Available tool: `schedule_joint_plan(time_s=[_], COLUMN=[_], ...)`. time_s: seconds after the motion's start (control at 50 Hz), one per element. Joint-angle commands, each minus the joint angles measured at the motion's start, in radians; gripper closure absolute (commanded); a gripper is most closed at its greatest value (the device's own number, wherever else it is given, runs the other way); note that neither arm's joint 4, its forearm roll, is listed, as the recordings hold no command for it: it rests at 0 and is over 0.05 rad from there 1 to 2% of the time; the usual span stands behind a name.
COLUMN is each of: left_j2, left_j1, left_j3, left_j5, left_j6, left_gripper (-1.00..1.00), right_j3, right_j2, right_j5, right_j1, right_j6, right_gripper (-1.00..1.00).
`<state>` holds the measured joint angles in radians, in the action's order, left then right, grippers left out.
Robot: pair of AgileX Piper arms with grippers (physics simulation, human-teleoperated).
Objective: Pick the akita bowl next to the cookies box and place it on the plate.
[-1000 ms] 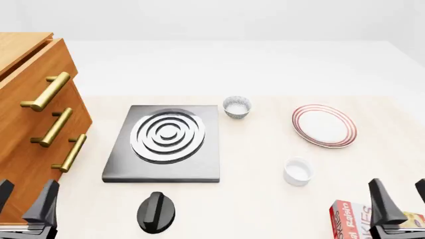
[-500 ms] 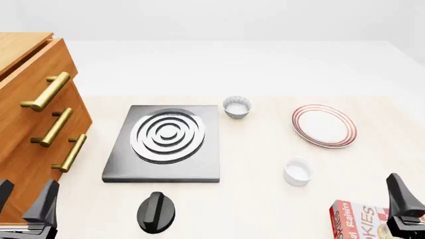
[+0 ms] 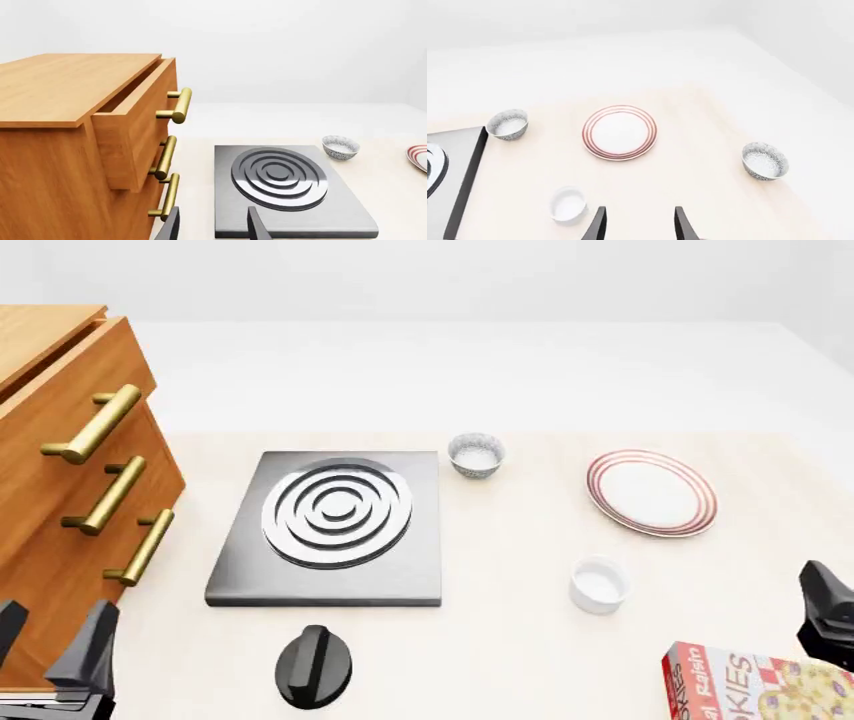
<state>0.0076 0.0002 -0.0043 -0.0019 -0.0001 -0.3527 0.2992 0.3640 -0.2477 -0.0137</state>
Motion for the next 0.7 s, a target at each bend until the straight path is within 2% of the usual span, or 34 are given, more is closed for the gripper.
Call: schedule_joint_plan(time_s=[0.02,0.46,0.52,0.62,0.7], left_j2=[0.000,0.000,0.000,0.000,0.000], left_j1=[0.000,0.000,0.000,0.000,0.000], left_j3=[0.000,0.000,0.000,0.000,0.000], left_j5=[0.000,0.000,0.000,0.000,0.000], left_j6=[0.000,0.000,0.000,0.000,0.000], left_gripper=[-1.00,-1.00,-1.00,-1.00,-1.00], right_j3=[-0.086,-0.263,-0.310,-0.371,-0.430], right_j2=[0.142,0.381,0.449,0.536,0.642], right_j5=[0.028,0.087,0.105,0.125,0.134], right_j1=[-0.073,-0.213,-0.237,-0.268,-0.303], right_j6=[0.006,0.006,0.033,0.012,0.026], right_gripper=[-1.00,-1.00,-1.00,-1.00,-1.00])
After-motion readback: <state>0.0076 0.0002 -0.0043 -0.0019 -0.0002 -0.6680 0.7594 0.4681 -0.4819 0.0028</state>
